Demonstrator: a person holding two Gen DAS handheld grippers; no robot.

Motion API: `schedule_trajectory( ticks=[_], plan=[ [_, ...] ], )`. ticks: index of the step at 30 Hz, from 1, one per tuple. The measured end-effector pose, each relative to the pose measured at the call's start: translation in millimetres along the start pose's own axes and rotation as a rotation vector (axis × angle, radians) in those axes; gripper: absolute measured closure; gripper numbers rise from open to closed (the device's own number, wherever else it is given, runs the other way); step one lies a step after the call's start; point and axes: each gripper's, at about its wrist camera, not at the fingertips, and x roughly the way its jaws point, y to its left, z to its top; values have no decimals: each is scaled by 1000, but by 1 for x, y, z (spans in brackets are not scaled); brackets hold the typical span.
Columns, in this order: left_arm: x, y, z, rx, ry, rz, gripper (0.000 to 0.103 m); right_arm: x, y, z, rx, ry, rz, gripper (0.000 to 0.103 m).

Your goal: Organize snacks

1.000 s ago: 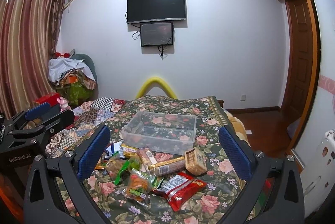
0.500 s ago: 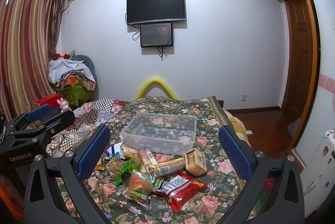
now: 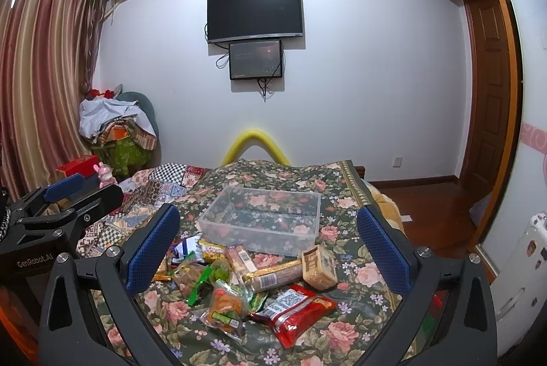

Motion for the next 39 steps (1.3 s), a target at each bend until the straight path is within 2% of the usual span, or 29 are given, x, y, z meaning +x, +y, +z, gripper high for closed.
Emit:
schedule_trajectory(
  ticks=[31,35,39],
  plan=[
    [0,3,-2,-2,7,1,0,0,2,-2,-2,0,6,0],
    [13,6,-9,12,73,-7,0,6,0,-6,-2,28,-3,0],
    [33,12,-25,19,146,7,0,22,-9,-21,9,98,-26,0]
  ],
)
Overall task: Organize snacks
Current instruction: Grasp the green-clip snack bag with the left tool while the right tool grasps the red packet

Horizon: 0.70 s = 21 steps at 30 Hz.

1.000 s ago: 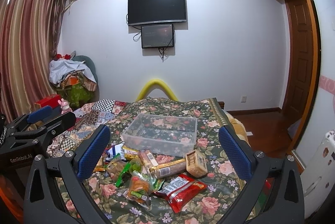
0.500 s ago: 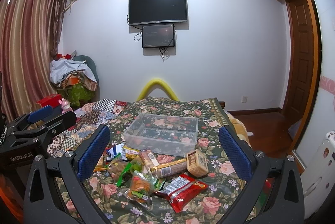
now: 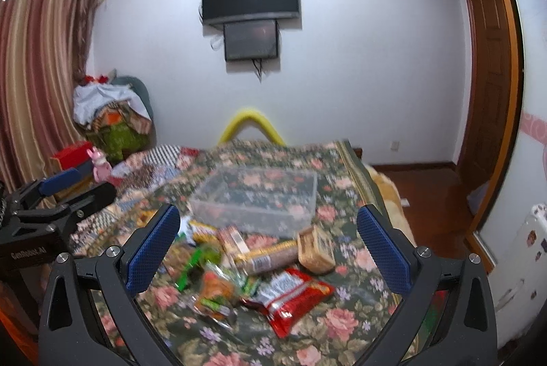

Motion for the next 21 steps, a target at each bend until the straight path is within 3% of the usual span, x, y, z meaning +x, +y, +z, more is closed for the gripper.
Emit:
schedule_trajectory(
  ticks=[8,11,16,21],
  plan=[
    [51,22,-39,-12,196,-6,0,40,-32,-40,27,195,-70,0],
    [67,31,-54,-15,267,1,5,49,-44,-54,40,265,-89,0],
    [91,46,-73,-40,349,-1,12,66,-56,-72,53,346,-97,0],
    [117,48,-81,-54,410,-60,14,87,-60,-89,78,428,-87,0]
  ],
)
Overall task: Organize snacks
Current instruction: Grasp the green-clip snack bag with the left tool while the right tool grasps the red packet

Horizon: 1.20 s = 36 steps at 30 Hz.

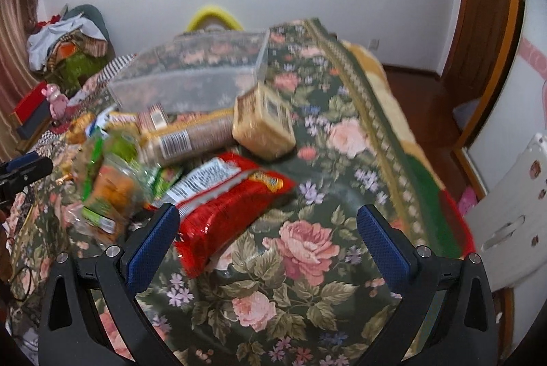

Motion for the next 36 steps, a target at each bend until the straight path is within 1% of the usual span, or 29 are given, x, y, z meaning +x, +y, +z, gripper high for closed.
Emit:
schedule_trajectory(
  ticks=[2,4,6,10,13,14,16,22,25,26,27,29,30,31,32,33,35,36],
  plan=[
    [13,-3,2,15,16,-9,14,10,0,-1,6,27,9,0],
    [22,-5,4,26,25,-2,14,18,0,-1,12,42,14,0],
    [32,-4,7,19,39,6,14,23,0,1,25,56,31,0],
    [52,6,10,-22,80,-17,13,32,0,9,60,71,79,0],
    [64,8,10,-25,113,-20,13,42,6,14,52,79,81,0],
    [68,8,9,-15,121,0,13,47,8,14,47,88,76,0],
    [72,6,8,7,123,17,14,57,14,15,43,111,76,0],
    [80,2,9,31,132,7,14,77,24,16,61,161,128,0],
    [86,3,10,28,142,21,14,79,28,15,39,165,112,0],
    [85,4,10,22,137,21,16,79,30,13,20,167,102,0],
    [84,5,10,16,129,24,17,79,32,12,0,166,91,1],
    [81,6,9,10,120,29,24,79,33,10,-22,164,81,4],
    [79,7,9,6,114,28,25,78,32,10,-26,164,79,6],
    [78,8,9,4,109,27,27,77,30,10,-28,163,77,11],
    [73,8,8,7,99,27,31,76,28,9,-30,162,70,19],
    [71,7,8,12,93,29,33,74,25,8,-32,158,60,22],
    [63,5,9,28,75,36,40,71,19,7,-24,157,62,31],
    [59,4,9,33,68,39,42,68,16,6,-17,156,63,33]
  ],
)
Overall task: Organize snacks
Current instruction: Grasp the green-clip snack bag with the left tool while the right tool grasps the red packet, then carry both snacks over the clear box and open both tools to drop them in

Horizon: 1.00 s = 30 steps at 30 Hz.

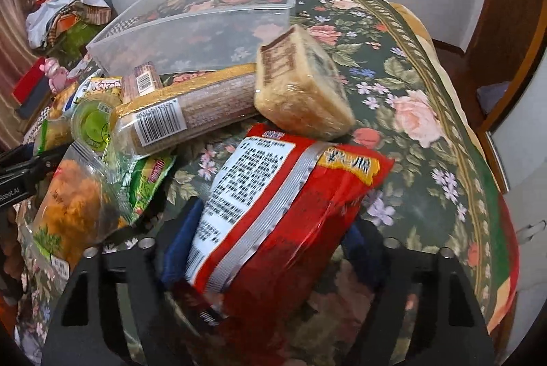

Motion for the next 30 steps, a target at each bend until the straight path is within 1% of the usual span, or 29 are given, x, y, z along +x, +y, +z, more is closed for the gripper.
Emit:
schedule_trajectory(
  ticks=[1,3,4,6,10,14,17,21,26,30],
  plan=[
    [-4,0,0,3,-7,0,45,-1,-1,-1,4,-3,-2,36],
    [-9,0,-1,-1,-11,-5,48,-5,-3,-3,11,-12,-11,36],
    [-12,0,-2,-6,-13,-10,49,-7,-3,-4,9,-15,-17,39],
    [-17,2,-2,-17,-16,-20,50,-12,-2,-8,10,-25,-27,39],
    [-27,5,-5,-36,-23,-32,51,-22,-3,-12,7,-41,-19,39],
    [-38,8,-6,-58,-33,-28,52,-39,-1,-11,5,-87,0,39],
    [-51,9,-5,-62,-58,-31,53,-54,1,-5,4,-131,15,39],
    [-69,7,2,-52,-101,-23,53,-66,8,4,-16,-178,27,39],
    [-86,5,18,-58,-149,-45,53,-82,17,16,-38,-242,53,39],
    [-92,1,32,-44,-177,-48,53,-90,22,28,-54,-293,64,39]
  ],
)
